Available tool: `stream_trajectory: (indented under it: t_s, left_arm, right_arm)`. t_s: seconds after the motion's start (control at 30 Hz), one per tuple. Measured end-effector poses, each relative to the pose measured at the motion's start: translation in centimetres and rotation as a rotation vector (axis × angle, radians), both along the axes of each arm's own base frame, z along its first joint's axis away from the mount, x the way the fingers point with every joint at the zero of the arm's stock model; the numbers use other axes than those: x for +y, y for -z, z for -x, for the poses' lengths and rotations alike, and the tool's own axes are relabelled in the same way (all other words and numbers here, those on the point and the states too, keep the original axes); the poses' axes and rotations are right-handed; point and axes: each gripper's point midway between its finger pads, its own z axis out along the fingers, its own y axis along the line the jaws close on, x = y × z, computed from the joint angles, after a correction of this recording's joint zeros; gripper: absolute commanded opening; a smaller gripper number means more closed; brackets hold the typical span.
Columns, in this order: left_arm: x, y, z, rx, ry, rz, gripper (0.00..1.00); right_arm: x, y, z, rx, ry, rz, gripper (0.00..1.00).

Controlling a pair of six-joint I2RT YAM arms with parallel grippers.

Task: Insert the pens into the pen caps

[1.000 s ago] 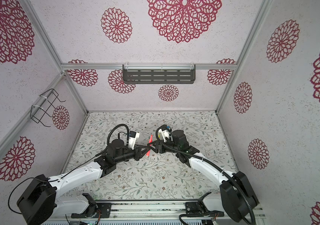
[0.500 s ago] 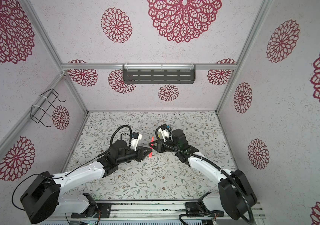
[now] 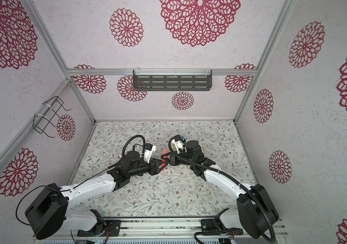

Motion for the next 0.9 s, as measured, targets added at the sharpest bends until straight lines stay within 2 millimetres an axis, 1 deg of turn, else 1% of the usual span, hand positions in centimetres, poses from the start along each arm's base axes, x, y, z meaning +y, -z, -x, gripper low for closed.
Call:
stream_trajectory:
  t_s: [0.1,0.2,0.3,0.5,0.57,0.63,0.7,0.9]
  left_arm:
    - [-0.1,0.6,0.2,0.018,0.01,-0.011,0.46]
    - [-0.2,0.7,0.4,0.024,0.019,-0.013,0.44]
    - [-0.2,0.7,0.5,0.024,0.024,-0.013,0.38]
    - [-0.5,0.3,0.5,0.014,0.038,-0.004,0.11]
    - [-0.6,0.2,0.6,0.009,0.043,-0.005,0.04]
    - [-0.6,0.2,0.6,0.009,0.043,-0.005,0.0]
    - [-0.6,0.2,0.6,0.008,0.042,-0.004,0.0]
    - [-0.4,0.4,0.3,0.009,0.018,-0.017,0.0]
  right_arm:
    - [0.0,-0.3,0.1,-0.007,0.0,-0.005,0.04]
    - [0.0,-0.5,0.1,-0.013,0.0,-0.009,0.03]
    - [0.0,-0.6,0.0,-0.018,0.0,-0.012,0.03]
    - [0.0,-0.9,-0.1,-0.027,0.002,-0.018,0.03]
    - [0.0,-0.9,0.0,-0.027,0.002,-0.019,0.04]
    - [0.0,-0.9,-0.1,-0.029,0.004,-0.019,0.08]
    - [-0.1,-1.0,0.0,-0.032,0.007,-0.018,0.13]
    - [-0.6,-1.2,-0.1,-0.037,0.04,-0.002,0.39]
